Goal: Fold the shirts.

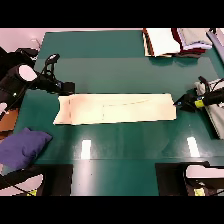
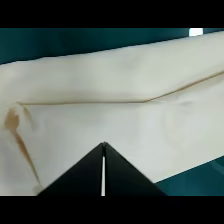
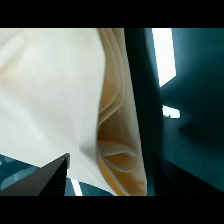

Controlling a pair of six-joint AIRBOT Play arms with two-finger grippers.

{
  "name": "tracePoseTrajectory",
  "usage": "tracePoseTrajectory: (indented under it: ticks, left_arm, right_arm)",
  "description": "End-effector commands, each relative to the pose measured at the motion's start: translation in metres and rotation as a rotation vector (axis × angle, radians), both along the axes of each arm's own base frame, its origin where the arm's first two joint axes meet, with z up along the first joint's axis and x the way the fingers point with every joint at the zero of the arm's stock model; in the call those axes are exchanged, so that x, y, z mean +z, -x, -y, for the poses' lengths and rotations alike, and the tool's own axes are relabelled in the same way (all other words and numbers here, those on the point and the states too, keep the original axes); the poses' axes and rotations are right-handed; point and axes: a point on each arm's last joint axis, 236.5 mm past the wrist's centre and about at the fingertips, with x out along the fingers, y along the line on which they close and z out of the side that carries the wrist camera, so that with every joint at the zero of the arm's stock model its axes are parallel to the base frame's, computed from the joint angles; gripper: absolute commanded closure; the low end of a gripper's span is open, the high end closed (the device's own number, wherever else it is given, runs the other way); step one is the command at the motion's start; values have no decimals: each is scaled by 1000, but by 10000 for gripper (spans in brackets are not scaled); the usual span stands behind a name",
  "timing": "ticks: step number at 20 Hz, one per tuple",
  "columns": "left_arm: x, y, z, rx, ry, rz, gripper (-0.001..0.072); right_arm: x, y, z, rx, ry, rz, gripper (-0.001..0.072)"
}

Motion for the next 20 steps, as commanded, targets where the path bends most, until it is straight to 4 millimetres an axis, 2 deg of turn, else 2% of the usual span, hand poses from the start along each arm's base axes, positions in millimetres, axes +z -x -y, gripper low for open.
tracePoseTrajectory:
  ticks: [1,3,4,6,7,8,10,13,17,20]
  left_arm:
    - [6,1,18,5,96,-10,682]
    - [3,5,24,5,121,-28,683]
    - [1,7,28,-6,118,-30,683]
    - [-2,8,48,-39,119,-14,683]
    - [-4,8,61,-60,119,-4,683]
    - [-9,9,77,-81,120,6,684]
    - [-19,8,107,-125,120,20,684]
    - [-38,3,154,-205,114,-1,684]
    - [-83,1,207,-291,92,-65,684]
    - [-104,2,230,-326,86,-88,684]
  right_arm:
    - [-21,-3,-19,-28,-102,-5,117]
    - [-30,-11,-35,-11,-117,-5,121]
    - [-33,-14,-41,1,-118,-4,193]
    - [-30,-24,-51,46,-107,22,381]
    - [-23,-29,-55,68,-103,42,571]
    - [-13,-34,-58,90,-98,70,690]
    - [23,-46,-64,140,-79,152,692]
    - [96,-57,-78,196,-46,297,692]
    - [196,-60,-119,259,-1,500,693]
    - [248,-54,-155,316,-6,603,692]
